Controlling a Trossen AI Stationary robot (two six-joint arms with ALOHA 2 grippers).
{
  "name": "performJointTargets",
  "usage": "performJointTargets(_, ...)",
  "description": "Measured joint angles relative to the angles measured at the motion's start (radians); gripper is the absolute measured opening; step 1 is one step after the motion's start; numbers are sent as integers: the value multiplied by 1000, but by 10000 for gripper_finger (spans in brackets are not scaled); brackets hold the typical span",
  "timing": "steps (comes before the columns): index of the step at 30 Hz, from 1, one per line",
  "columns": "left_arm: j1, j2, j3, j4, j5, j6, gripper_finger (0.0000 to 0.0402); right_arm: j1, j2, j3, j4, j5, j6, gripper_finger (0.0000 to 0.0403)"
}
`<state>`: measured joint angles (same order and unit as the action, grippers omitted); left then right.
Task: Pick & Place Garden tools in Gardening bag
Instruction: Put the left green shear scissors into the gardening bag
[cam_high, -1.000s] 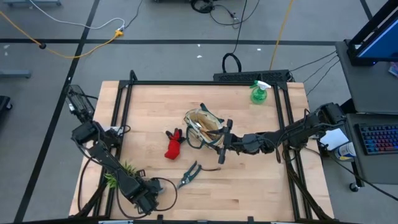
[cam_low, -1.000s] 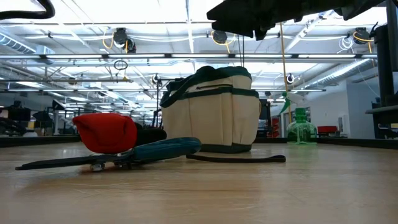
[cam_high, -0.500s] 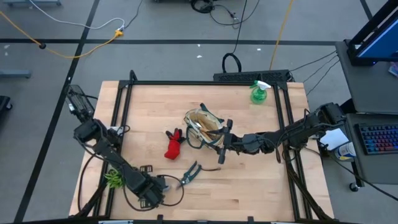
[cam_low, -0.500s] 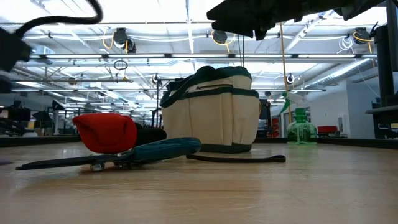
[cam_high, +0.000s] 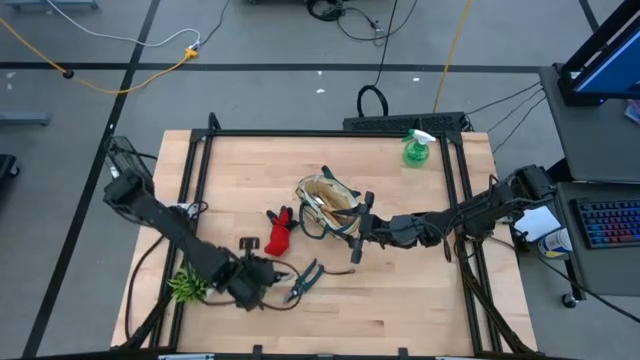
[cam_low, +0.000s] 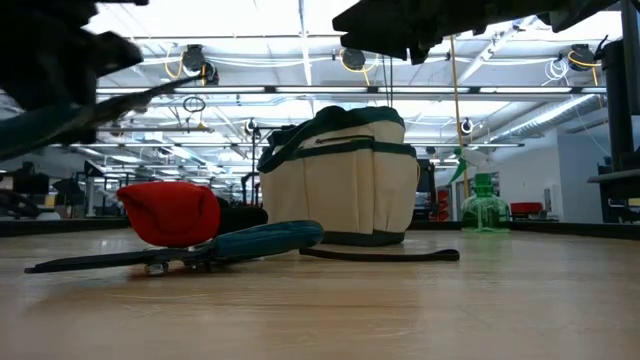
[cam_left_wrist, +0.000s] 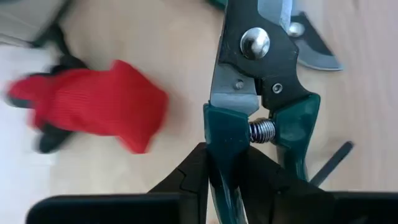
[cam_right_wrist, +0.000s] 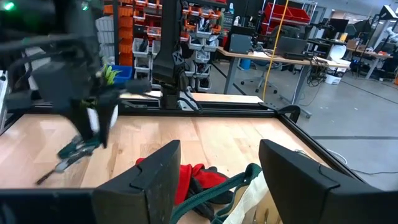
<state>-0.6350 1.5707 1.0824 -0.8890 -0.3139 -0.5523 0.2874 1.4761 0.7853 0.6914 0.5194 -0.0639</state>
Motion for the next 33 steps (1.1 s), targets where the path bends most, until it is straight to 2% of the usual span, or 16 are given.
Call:
performJointTargets(8, 154, -86, 0, 36, -109, 344, 69, 0, 0, 0, 0, 0, 0, 212)
performJointTargets(12, 231, -112, 0, 128, -169, 538, 70, 0, 0, 0, 0, 0, 0, 212)
performJointTargets(18, 317, -124, 33, 273, -190, 807, 71, 0, 0, 0, -2, 3, -1, 212)
performJointTargets(27, 378, -126, 230, 316, -207, 1031, 71, 17, -1, 0, -129, 11, 35, 212)
performJointTargets(29, 389, -126, 252, 341, -213, 1054, 71, 24, -1, 0, -160, 12, 64, 212)
performJointTargets(33, 413, -126, 254, 396, -213, 1124, 71, 40, -1, 0, -183, 86, 107, 212)
